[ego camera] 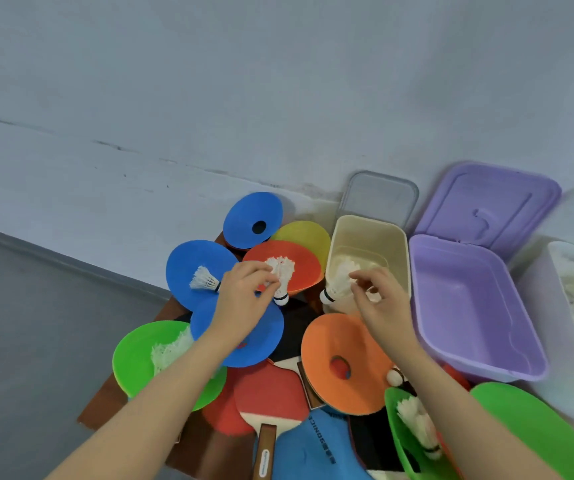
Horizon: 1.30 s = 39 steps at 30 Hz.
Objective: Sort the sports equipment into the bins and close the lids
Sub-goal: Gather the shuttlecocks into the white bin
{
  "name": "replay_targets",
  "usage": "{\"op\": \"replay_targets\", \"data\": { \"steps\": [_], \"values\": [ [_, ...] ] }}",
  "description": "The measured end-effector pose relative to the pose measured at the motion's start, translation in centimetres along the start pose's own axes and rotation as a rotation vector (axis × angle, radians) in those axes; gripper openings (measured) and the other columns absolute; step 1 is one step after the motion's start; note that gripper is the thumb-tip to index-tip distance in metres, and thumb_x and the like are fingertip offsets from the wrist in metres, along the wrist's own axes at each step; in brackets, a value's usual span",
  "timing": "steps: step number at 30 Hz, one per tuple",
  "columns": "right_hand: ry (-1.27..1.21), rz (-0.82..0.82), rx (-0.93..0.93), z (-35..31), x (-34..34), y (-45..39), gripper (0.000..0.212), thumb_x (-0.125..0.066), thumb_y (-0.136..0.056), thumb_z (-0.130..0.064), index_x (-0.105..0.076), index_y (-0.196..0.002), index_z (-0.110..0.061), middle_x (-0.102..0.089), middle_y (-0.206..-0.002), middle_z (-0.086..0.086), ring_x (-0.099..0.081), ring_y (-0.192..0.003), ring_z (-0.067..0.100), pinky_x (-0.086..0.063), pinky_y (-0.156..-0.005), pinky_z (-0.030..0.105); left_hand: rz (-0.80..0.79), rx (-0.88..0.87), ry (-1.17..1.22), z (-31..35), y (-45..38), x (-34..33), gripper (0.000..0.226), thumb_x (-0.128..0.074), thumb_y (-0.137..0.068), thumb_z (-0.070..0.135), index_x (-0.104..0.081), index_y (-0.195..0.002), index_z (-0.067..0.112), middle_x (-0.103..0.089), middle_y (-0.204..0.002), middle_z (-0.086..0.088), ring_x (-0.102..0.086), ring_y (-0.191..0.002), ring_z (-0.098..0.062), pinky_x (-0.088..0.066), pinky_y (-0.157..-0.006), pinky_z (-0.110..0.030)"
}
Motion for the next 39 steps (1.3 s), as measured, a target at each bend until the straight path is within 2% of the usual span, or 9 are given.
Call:
{"op": "replay_targets", "data": {
  "steps": [8,12,19,24,27,29,31,35,39],
  "values": [
    [0.041,0.114,0.067,4.4,12.6,-0.4,0.023,-0.064,-0.080,0.007,-0.066,-0.090,-0.014,-0.060,-0.084,-0.002,-0.053,-0.078,-0.003,-0.040,-0.070,0.010,0.107,-0.165,0.057,13.0,-2.8,-6.7,0.023,-0.059,-0.078,0.032,-0.072,-0.077,0.013,-0.068,-0.093,-0.002,-0.058,-0.090,-0.017,-0.047,-0.078,-0.041],
    [0.033,0.182,0.081,8.1,19.3,-0.6,0.017,-0.058,-0.081,-0.003,-0.065,-0.090,-0.015,-0.060,-0.084,-0.002,-0.053,-0.079,-0.004,-0.039,-0.073,0.008,0.107,-0.212,0.129,19.3,-3.5,-12.0,0.016,-0.065,-0.078,0.020,-0.072,-0.076,0.006,-0.067,-0.090,-0.009,-0.054,-0.087,-0.010,-0.042,-0.082,-0.019],
    [0.108,0.292,0.038,14.0,29.8,1.2,0.016,-0.057,-0.078,0.000,-0.067,-0.088,-0.008,-0.057,-0.079,-0.003,-0.053,-0.079,-0.004,-0.037,-0.074,0.007,-0.057,-0.255,0.206,28.8,-3.5,-22.5,0.024,-0.058,-0.082,0.025,-0.070,-0.084,0.005,-0.064,-0.096,-0.008,-0.053,-0.094,-0.014,-0.041,-0.084,-0.021],
    [0.230,0.420,-0.050,18.1,37.2,2.0,0.018,-0.058,-0.084,0.005,-0.067,-0.093,-0.008,-0.058,-0.089,0.000,-0.055,-0.084,0.012,-0.042,-0.082,0.018,-0.148,-0.271,0.270,34.9,-4.4,-28.9,0.008,-0.065,-0.082,0.009,-0.069,-0.083,0.002,-0.062,-0.096,-0.009,-0.057,-0.091,-0.017,-0.040,-0.084,-0.015],
    [0.281,0.435,-0.116,20.2,40.7,1.8,0.017,-0.054,-0.088,0.002,-0.066,-0.098,-0.006,-0.054,-0.095,-0.003,-0.053,-0.088,0.014,-0.036,-0.082,0.007,-0.218,-0.278,0.300,37.3,-5.0,-32.3,0.005,-0.064,-0.083,0.004,-0.066,-0.081,0.001,-0.059,-0.097,-0.009,-0.054,-0.087,-0.011,-0.037,-0.081,-0.009],
    [0.317,0.430,-0.152,21.8,42.4,1.1,0.018,-0.053,-0.090,-0.001,-0.065,-0.101,-0.008,-0.051,-0.097,-0.004,-0.051,-0.088,0.011,-0.037,-0.082,0.009,-0.270,-0.255,0.290,38.3,-5.2,-34.3,0.005,-0.062,-0.084,0.004,-0.064,-0.080,0.001,-0.058,-0.096,-0.010,-0.054,-0.087,-0.015,-0.040,-0.080,-0.017],
    [0.364,0.442,-0.182,23.5,43.4,0.6,0.019,-0.052,-0.091,-0.003,-0.065,-0.103,-0.008,-0.050,-0.098,-0.005,-0.052,-0.089,0.014,-0.042,-0.080,0.024,-0.277,-0.235,0.279,38.9,-5.4,-35.8,0.005,-0.061,-0.085,0.003,-0.062,-0.080,0.002,-0.058,-0.094,-0.010,-0.055,-0.085,-0.020,-0.041,-0.078,-0.022],
    [0.485,0.441,-0.206,26.3,43.9,0.4,0.019,-0.053,-0.089,-0.001,-0.066,-0.103,-0.004,-0.058,-0.099,0.007,-0.054,-0.089,0.024,-0.043,-0.070,0.032,-0.248,-0.208,0.255,39.9,-6.1,-37.9,0.006,-0.060,-0.085,0.006,-0.059,-0.081,0.003,-0.057,-0.096,-0.008,-0.054,-0.087,-0.017,-0.041,-0.078,-0.026],
    [0.528,0.237,-0.348,29.8,42.8,0.6,0.023,-0.051,-0.093,-0.009,-0.065,-0.110,-0.007,-0.059,-0.108,0.007,-0.054,-0.094,0.023,-0.046,-0.072,0.033,-0.458,-0.169,0.044,39.8,-6.3,-41.2,0.014,-0.051,-0.092,0.015,-0.055,-0.101,0.005,-0.048,-0.118,-0.004,-0.054,-0.102,-0.023,-0.043,-0.081,-0.034]
  ]
}}
Point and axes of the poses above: each hand's wrist, its own y-axis away from the middle knuckle, its own x-axis out of the back of the hand, z = x × y, the point moved 5 cm from there along -y, towards the middle knuckle
